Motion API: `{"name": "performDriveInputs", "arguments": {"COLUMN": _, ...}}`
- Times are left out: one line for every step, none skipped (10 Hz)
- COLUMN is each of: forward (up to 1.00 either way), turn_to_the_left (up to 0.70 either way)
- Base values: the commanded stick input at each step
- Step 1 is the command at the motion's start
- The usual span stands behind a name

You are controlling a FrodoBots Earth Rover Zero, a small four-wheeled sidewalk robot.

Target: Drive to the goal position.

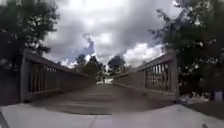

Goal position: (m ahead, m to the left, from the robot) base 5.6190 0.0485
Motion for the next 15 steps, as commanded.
{"name": "performDriveInputs", "arguments": {"forward": 0.85, "turn_to_the_left": 0.00}}
{"name": "performDriveInputs", "arguments": {"forward": 0.85, "turn_to_the_left": 0.00}}
{"name": "performDriveInputs", "arguments": {"forward": 0.85, "turn_to_the_left": 0.00}}
{"name": "performDriveInputs", "arguments": {"forward": 0.85, "turn_to_the_left": 0.00}}
{"name": "performDriveInputs", "arguments": {"forward": 0.85, "turn_to_the_left": 0.00}}
{"name": "performDriveInputs", "arguments": {"forward": 0.85, "turn_to_the_left": 0.00}}
{"name": "performDriveInputs", "arguments": {"forward": 0.85, "turn_to_the_left": 0.00}}
{"name": "performDriveInputs", "arguments": {"forward": 0.85, "turn_to_the_left": 0.00}}
{"name": "performDriveInputs", "arguments": {"forward": 0.85, "turn_to_the_left": 0.00}}
{"name": "performDriveInputs", "arguments": {"forward": 0.85, "turn_to_the_left": 0.00}}
{"name": "performDriveInputs", "arguments": {"forward": 0.85, "turn_to_the_left": 0.00}}
{"name": "performDriveInputs", "arguments": {"forward": 0.85, "turn_to_the_left": 0.00}}
{"name": "performDriveInputs", "arguments": {"forward": 0.85, "turn_to_the_left": 0.00}}
{"name": "performDriveInputs", "arguments": {"forward": 0.85, "turn_to_the_left": 0.00}}
{"name": "performDriveInputs", "arguments": {"forward": 0.85, "turn_to_the_left": 0.00}}
